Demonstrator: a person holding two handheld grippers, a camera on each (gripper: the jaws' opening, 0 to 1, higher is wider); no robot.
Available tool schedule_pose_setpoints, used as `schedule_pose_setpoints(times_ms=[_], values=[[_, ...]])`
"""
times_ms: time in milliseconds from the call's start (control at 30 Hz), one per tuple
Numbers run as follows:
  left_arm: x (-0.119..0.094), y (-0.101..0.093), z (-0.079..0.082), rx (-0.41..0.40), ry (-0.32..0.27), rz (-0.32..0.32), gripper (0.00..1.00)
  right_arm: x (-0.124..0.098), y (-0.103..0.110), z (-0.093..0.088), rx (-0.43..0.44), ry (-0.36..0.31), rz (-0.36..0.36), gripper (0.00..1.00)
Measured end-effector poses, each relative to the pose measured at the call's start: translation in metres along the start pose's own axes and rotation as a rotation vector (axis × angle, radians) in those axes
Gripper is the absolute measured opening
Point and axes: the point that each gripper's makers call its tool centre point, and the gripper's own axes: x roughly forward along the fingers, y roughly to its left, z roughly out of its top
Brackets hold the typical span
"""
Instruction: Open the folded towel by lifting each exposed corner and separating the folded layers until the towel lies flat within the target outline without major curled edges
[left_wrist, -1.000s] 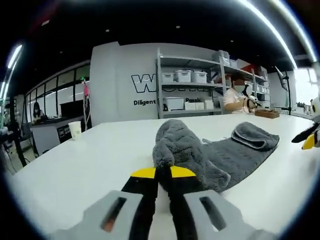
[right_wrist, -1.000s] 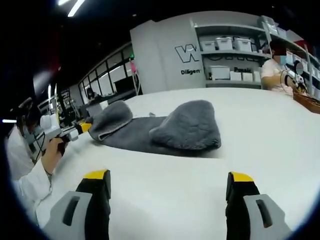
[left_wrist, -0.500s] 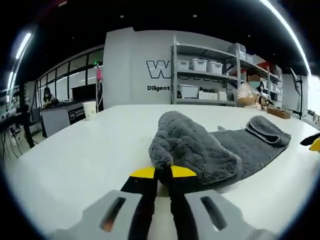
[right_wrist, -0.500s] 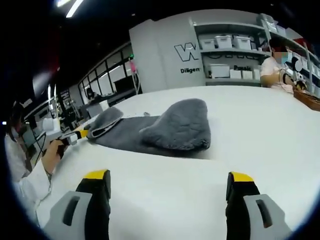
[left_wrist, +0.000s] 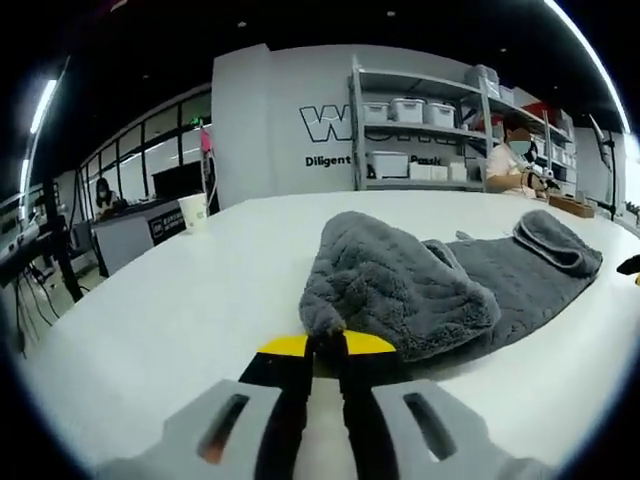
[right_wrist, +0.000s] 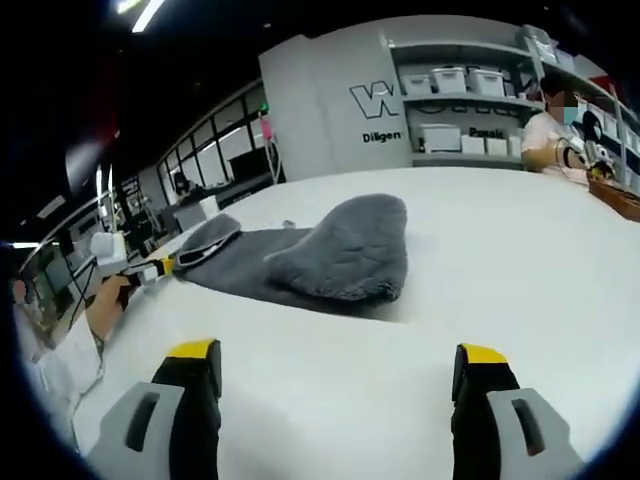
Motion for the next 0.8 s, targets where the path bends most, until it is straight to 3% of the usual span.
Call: schedule_pose_setpoints(times_ms=[367, 800], values=[[0.005, 0.014, 0.002, 0.046, -0.023, 0.03, 0.11, 0.0, 0.002, -0.002, -0.003, 0.005, 0.004, 0.96], [-0.008, 0.019, 0.001, -0.026, 0.008, 0.029, 0.13, 0.0, 0.004, -0.004, -0.004, 0.009, 0.005, 0.96]])
